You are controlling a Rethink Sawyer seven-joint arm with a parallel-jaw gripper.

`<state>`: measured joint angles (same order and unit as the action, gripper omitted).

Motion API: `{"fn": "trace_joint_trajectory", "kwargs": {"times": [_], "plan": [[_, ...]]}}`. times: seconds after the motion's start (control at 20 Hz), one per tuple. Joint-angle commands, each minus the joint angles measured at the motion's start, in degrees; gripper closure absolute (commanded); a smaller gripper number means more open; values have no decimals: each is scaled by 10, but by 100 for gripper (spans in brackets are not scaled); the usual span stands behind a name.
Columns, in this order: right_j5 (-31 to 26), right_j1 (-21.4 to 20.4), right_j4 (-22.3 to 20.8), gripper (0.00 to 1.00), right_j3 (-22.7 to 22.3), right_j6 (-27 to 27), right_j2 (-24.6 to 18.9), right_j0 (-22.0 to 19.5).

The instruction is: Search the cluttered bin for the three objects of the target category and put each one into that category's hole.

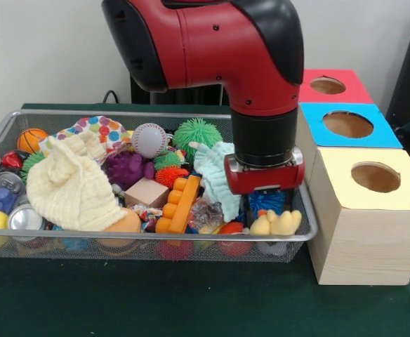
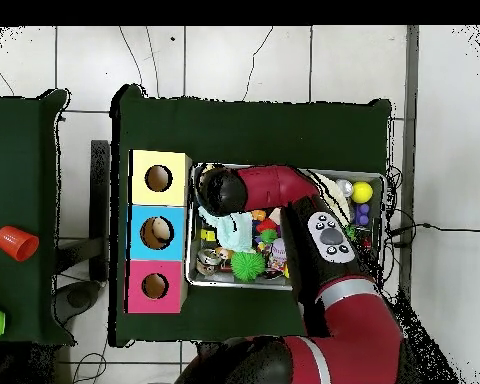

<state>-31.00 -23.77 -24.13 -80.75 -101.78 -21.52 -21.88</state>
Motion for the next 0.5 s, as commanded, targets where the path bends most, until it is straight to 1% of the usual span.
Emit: {"fn": "trace_joint_trajectory", "kwargs": {"times": [0.05,0.35,0.5], "plan": [[-75,19,-47,0,43,196,-93,7],[-115,22,-66,0,52,244,-132,-9],[-107,24,-78,0,47,240,-138,-17]]}}
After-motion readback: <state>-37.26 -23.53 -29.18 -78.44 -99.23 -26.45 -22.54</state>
